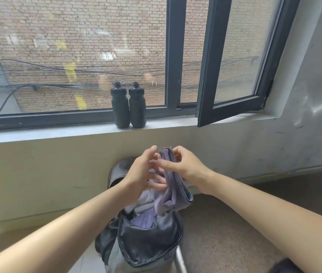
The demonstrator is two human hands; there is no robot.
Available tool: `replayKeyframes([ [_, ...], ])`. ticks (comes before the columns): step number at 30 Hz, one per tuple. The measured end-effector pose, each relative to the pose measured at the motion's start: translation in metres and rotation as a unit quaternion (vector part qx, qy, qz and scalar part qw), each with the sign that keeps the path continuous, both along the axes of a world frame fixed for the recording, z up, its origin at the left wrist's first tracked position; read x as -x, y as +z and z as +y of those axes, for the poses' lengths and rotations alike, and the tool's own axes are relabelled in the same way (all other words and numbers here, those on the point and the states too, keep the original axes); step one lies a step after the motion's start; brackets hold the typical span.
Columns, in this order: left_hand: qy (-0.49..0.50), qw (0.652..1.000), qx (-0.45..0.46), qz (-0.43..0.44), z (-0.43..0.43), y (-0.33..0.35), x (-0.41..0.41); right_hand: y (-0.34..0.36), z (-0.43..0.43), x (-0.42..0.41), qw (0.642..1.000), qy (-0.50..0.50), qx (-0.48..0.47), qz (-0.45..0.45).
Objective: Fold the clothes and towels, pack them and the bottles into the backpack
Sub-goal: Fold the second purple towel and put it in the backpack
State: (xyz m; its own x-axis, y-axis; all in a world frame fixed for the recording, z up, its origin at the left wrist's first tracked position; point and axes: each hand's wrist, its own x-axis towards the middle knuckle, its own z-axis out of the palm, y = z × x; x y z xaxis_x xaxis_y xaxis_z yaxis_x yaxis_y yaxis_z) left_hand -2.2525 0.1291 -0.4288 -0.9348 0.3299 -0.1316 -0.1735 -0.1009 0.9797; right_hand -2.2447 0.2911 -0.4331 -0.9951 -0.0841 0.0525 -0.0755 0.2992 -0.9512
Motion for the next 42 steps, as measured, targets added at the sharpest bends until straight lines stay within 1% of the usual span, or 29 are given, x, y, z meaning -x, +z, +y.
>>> replayKeyframes([
  [2, -0.038, 0.999, 0.023, 0.014, -0.005, -0.003, 0.002, -0.004, 0.004, 0.002, 1.000, -0.010, -0.023, 0.014],
  [3, -0.051, 0.998, 0.033, 0.023, -0.007, -0.005, 0.003, -0.005, 0.005, 0.004, 1.000, -0.015, -0.015, 0.009],
  [5, -0.046, 0.997, 0.042, 0.054, -0.010, -0.007, 0.004, -0.007, 0.010, 0.010, 0.999, -0.025, 0.030, -0.011],
  [6, -0.022, 0.996, 0.040, 0.077, -0.010, -0.005, 0.004, -0.006, 0.013, 0.013, 0.997, -0.031, 0.061, -0.022],
  [8, 0.066, 0.990, 0.042, 0.114, -0.012, -0.006, 0.005, -0.003, 0.018, 0.016, 0.990, -0.030, 0.132, -0.037],
  [10, 0.159, 0.975, 0.074, 0.138, -0.017, -0.012, 0.013, 0.003, 0.023, 0.017, 0.977, -0.011, 0.206, -0.049],
  [11, 0.183, 0.969, 0.092, 0.137, -0.021, -0.015, 0.017, 0.006, 0.025, 0.017, 0.971, 0.001, 0.235, -0.055],
  [12, 0.177, 0.972, 0.103, 0.119, -0.023, -0.016, 0.018, 0.009, 0.028, 0.017, 0.965, 0.014, 0.257, -0.056],
  [13, 0.136, 0.981, 0.103, 0.088, -0.026, -0.018, 0.021, 0.010, 0.031, 0.017, 0.960, 0.027, 0.274, -0.055],
  [14, 0.066, 0.994, 0.081, 0.041, -0.029, -0.020, 0.023, 0.011, 0.034, 0.018, 0.956, 0.039, 0.286, -0.054],
  [15, -0.015, 0.999, 0.051, -0.007, -0.030, -0.020, 0.020, 0.010, 0.036, 0.019, 0.954, 0.045, 0.292, -0.052],
  [16, -0.076, 0.996, 0.031, -0.035, -0.031, -0.020, 0.017, 0.009, 0.038, 0.019, 0.954, 0.049, 0.291, -0.052],
  [17, -0.111, 0.993, 0.021, -0.040, -0.030, -0.021, 0.015, 0.008, 0.040, 0.020, 0.956, 0.046, 0.284, -0.054],
  [18, -0.116, 0.993, 0.019, -0.033, -0.029, -0.022, 0.015, 0.007, 0.042, 0.021, 0.959, 0.042, 0.274, -0.059],
  [20, -0.083, 0.996, 0.021, -0.014, -0.026, -0.026, 0.015, 0.006, 0.045, 0.021, 0.970, 0.018, 0.235, -0.064],
  [23, -0.067, 0.994, 0.078, 0.040, -0.027, -0.030, 0.017, 0.005, 0.048, 0.015, 0.991, -0.016, 0.113, -0.071],
  [25, -0.079, 0.986, 0.122, 0.088, -0.029, -0.032, 0.016, 0.001, 0.049, 0.012, 0.995, -0.010, 0.051, -0.089],
  [28, -0.070, 0.971, 0.174, 0.149, -0.030, -0.033, 0.016, -0.001, 0.051, 0.009, 0.993, -0.012, 0.005, -0.120],
  [29, -0.059, 0.961, 0.203, 0.176, -0.030, -0.033, 0.016, -0.001, 0.052, 0.009, 0.992, -0.012, -0.011, -0.128],
  [31, -0.043, 0.931, 0.269, 0.243, -0.031, -0.032, 0.019, 0.001, 0.051, 0.008, 0.989, -0.007, -0.034, -0.142],
  [32, -0.038, 0.913, 0.295, 0.278, -0.030, -0.033, 0.019, 0.001, 0.051, 0.009, 0.988, -0.014, -0.034, -0.148],
  [34, -0.028, 0.872, 0.345, 0.346, -0.028, -0.030, 0.017, 0.000, 0.051, 0.013, 0.987, -0.037, 0.000, -0.158],
  [35, -0.024, 0.845, 0.373, 0.382, -0.027, -0.029, 0.015, -0.001, 0.051, 0.014, 0.985, -0.047, 0.022, -0.164],
  [36, -0.022, 0.809, 0.406, 0.424, -0.026, -0.028, 0.012, 0.001, 0.049, 0.012, 0.984, -0.051, 0.039, -0.168],
  [38, -0.020, 0.719, 0.485, 0.497, -0.021, -0.026, 0.006, 0.001, 0.049, 0.012, 0.981, -0.051, 0.080, -0.171],
  [39, -0.019, 0.683, 0.506, 0.526, -0.019, -0.025, 0.003, 0.001, 0.048, 0.011, 0.978, -0.052, 0.106, -0.170],
  [40, -0.020, 0.656, 0.516, 0.550, -0.016, -0.025, 0.001, 0.001, 0.048, 0.012, 0.974, -0.056, 0.132, -0.173],
  [42, -0.021, 0.620, 0.526, 0.583, -0.011, -0.026, -0.003, 0.003, 0.048, 0.012, 0.966, -0.060, 0.170, -0.188],
])
